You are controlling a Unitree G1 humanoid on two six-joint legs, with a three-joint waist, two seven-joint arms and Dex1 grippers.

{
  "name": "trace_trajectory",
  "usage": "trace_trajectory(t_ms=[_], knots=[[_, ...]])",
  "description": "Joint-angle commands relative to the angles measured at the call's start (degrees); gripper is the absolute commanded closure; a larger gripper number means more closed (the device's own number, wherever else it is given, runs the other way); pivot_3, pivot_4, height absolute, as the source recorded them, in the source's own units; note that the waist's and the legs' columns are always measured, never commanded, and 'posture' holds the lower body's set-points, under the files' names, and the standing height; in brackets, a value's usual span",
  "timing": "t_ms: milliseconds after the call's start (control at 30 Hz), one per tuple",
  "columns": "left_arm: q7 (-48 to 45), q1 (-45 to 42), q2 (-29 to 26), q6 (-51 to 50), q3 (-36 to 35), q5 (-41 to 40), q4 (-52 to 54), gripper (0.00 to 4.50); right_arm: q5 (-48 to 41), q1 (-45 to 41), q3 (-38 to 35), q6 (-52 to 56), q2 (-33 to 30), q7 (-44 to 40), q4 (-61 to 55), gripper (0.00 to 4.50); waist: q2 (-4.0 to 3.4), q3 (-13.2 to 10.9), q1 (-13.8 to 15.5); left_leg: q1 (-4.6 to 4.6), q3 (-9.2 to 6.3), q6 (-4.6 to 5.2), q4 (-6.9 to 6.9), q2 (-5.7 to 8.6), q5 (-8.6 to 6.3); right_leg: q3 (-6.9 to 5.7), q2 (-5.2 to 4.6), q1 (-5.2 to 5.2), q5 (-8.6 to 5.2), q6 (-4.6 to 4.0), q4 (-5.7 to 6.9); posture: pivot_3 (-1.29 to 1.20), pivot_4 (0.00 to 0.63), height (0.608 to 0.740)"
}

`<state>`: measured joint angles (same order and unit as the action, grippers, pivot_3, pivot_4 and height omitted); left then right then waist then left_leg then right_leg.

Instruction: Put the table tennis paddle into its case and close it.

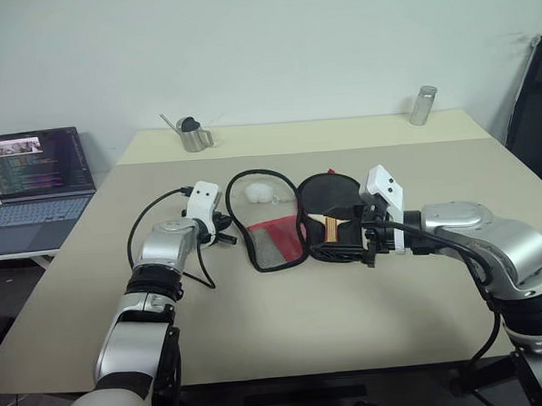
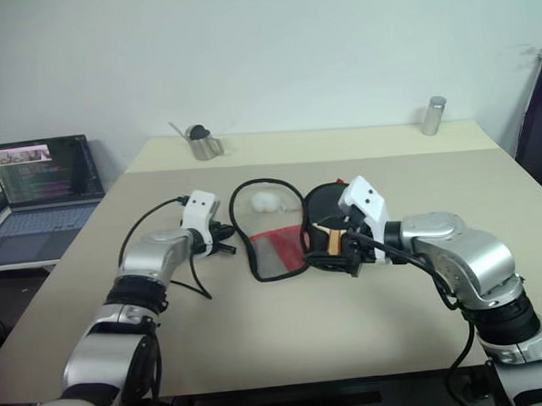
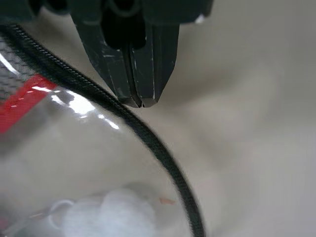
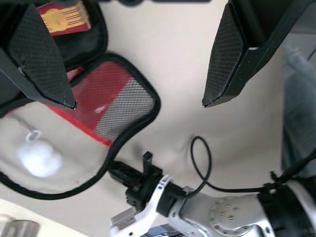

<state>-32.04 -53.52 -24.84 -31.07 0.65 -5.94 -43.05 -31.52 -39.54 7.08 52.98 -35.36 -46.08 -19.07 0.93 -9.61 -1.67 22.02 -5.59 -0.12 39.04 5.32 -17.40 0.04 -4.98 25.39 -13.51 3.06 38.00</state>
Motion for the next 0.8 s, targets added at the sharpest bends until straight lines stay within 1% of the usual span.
trace_trajectory(t_ms=[33, 133, 200, 233, 300, 367, 467, 500, 567, 633, 667, 767, 800], knots=[[-4.1, -1.4, 1.9, -2.0, -2.0, -4.6, 7.9, 4.47, 1.0, -1.0, -0.7, -2.1, -0.4, -0.2, 0.4, 0.0, 0.03, 0.0, 0.1, 0.02, -0.03, 0.0, 0.01, 0.01, 0.0, -0.03, -0.01, 0.0, 0.0, 0.0, -0.01, 0.0, 0.15, 0.74], [-4.5, -1.8, 7.0, -5.6, -5.6, -10.8, 13.3, 4.47, 1.9, 0.1, -3.0, -4.0, -3.2, -1.7, 1.4, 0.0, 0.03, 0.0, 0.2, 0.07, -0.08, 0.0, 0.03, 0.02, 0.0, -0.18, -0.04, 0.0, 0.0, 0.0, -0.04, 0.0, 0.15, 0.74], [-4.3, -2.0, 10.0, -6.8, -6.9, -13.6, 15.8, 4.47, 2.2, 0.5, -4.5, -4.9, -4.7, -1.8, 2.0, 0.0, 0.04, 0.0, 0.3, 0.08, -0.15, 0.0, 0.04, 0.02, 0.0, -0.4, -0.07, -0.06, 0.0, 0.0, -0.09, 0.0, 0.15, 0.74], [-4.0, -2.3, 11.0, -6.7, -7.1, -14.1, 16.5, 4.47, 2.2, 0.6, -5.1, -5.2, -5.2, -1.7, 2.2, 0.0, 0.05, 0.0, 0.4, 0.08, -0.19, 0.0, 0.06, 0.02, 0.0, -0.47, -0.07, -0.1, 0.0, 0.0, -0.12, 0.0, 0.15, 0.74], [-1.3, -5.6, 15.6, -4.8, -7.8, -15.0, 14.4, 4.47, 1.7, 1.5, -7.8, -5.3, -7.4, -1.9, 2.1, 0.0, 0.09, 0.0, 0.6, 0.08, -0.2, 0.0, 0.07, 0.02, 0.0, -0.48, -0.07, -0.11, 0.0, 0.0, -0.11, 0.0, 0.15, 0.74], [2.4, -8.6, 19.8, -1.8, -7.6, -14.0, 10.8, 4.47, 1.4, 2.3, -10.2, -5.1, -9.1, -1.6, 1.7, 0.0, 0.14, -0.1, 1.2, 0.08, -0.22, 0.0, 0.08, 0.02, 0.01, -0.53, -0.07, -0.12, 0.0, 0.0, -0.1, 0.0, 0.15, 0.74], [9.2, -11.1, 23.4, 4.0, -7.7, -10.6, 4.4, 4.47, 1.2, 2.9, -12.7, -4.3, -10.1, -0.1, 1.3, 0.0, 0.15, -0.1, 1.4, 0.06, -0.14, 0.0, 0.1, 0.02, 0.0, -0.5, -0.08, -0.16, 0.0, 0.0, -0.11, 0.0, 0.15, 0.74], [13.4, -11.9, 25.0, 7.5, -7.8, -9.1, 1.2, 4.47, 0.9, 3.4, -15.1, -3.7, -10.7, 0.9, 1.5, 0.0, 0.15, -0.1, 1.4, 0.02, -0.07, 0.0, 0.07, 0.01, 0.0, -0.46, -0.08, -0.17, 0.0, 0.0, -0.1, 0.0, 0.15, 0.74], [16.3, -12.6, 26.8, 12.6, -6.7, -6.8, -1.9, 4.47, 0.1, 4.2, -19.1, -2.1, -10.9, 3.3, 1.6, 0.0, 0.15, -0.1, 1.4, -0.06, -0.03, -0.01, 0.03, -0.02, 0.0, -0.44, -0.07, -0.18, 0.0, 0.0, -0.08, 0.0, 0.15, 0.74], [12.4, -12.6, 26.4, 12.8, -6.6, -7.9, -0.5, 4.47, -1.4, 5.0, -21.5, 0.7, -9.9, 5.8, 1.1, 0.0, 0.19, -0.1, 1.5, -0.05, -0.01, -0.01, 0.02, -0.03, 0.01, -0.42, -0.07, -0.17, 0.0, 0.0, -0.06, 0.0, 0.15, 0.74], [9.5, -12.1, 25.1, 12.2, -6.4, -8.6, 1.3, 4.47, -2.8, 5.0, -23.0, 3.6, -8.2, 7.9, 1.0, 0.0, 0.19, -0.1, 1.5, -0.04, 0.02, -0.01, 0.03, -0.03, 0.01, -0.4, -0.07, -0.15, 0.0, 0.0, -0.04, 0.0, 0.15, 0.74], [0.3, -9.6, 19.5, 9.7, -4.5, -9.5, 8.1, 4.47, -4.9, 3.9, -26.2, 12.3, -1.8, 16.7, 2.5, 0.0, 0.17, -0.1, 0.9, -0.06, 0.05, -0.01, 0.02, -0.08, 0.01, -0.37, -0.04, -0.13, 0.01, -0.01, 0.01, 0.0, 0.15, 0.74], [-4.6, -7.9, 16.1, 7.1, -3.7, -10.6, 12.0, 4.47, -5.3, 3.5, -27.5, 15.9, 2.1, 20.5, 3.6, 0.0, 0.15, -0.1, 0.7, -0.09, 0.07, -0.02, 0.0, -0.12, 0.01, -0.32, -0.01, -0.12, 0.01, -0.02, 0.03, 0.0, 0.15, 0.74]])
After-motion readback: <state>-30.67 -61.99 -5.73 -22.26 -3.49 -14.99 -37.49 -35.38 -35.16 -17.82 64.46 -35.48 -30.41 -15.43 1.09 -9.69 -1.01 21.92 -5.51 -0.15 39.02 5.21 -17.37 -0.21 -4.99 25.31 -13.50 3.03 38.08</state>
